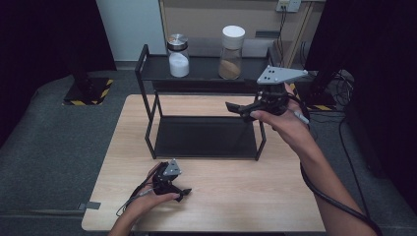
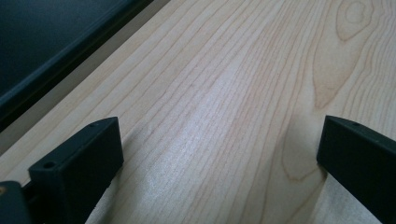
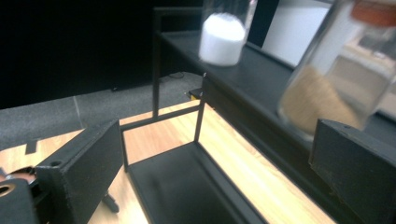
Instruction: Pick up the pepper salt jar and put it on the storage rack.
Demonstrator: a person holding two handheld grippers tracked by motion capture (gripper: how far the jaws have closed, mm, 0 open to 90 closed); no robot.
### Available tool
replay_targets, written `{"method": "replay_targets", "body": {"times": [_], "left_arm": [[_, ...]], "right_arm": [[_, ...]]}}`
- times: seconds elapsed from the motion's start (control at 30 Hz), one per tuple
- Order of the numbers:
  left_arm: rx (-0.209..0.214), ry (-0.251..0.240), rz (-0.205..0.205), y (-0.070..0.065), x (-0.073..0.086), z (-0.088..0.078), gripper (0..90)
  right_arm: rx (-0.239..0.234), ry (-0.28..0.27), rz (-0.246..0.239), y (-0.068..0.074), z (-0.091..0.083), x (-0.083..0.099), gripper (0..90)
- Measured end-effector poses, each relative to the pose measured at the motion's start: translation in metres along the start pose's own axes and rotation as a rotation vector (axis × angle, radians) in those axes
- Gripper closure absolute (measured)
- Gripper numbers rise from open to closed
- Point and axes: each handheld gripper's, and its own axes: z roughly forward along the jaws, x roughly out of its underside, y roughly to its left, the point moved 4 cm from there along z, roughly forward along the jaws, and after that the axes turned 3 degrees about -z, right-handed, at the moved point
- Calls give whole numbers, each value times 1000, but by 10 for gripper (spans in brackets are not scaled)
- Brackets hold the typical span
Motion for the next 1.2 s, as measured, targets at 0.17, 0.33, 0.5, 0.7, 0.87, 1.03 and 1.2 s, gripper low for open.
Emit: {"method": "replay_targets", "body": {"times": [0.17, 0.33, 0.5, 0.7, 0.87, 1.03, 1.2], "left_arm": [[0, 0, 0, 0, 0, 0, 0], [1, 1, 1, 0, 0, 0, 0], [0, 1, 1, 0, 0, 0, 0], [0, 2, 1, 0, 0, 0, 0], [0, 2, 1, 0, 0, 0, 0], [0, 2, 1, 0, 0, 0, 0], [0, 2, 1, 0, 0, 0, 0]], "right_arm": [[-7, 20, -2, 11, 4, 14, 40], [-15, 39, 2, 17, 9, 27, 40], [-26, 72, 5, 26, 17, 45, 40], [-41, 107, 7, 34, 24, 62, 40], [-50, 131, 14, 40, 28, 74, 40], [-60, 161, 22, 45, 34, 88, 41], [-61, 175, 28, 47, 37, 97, 44]]}}
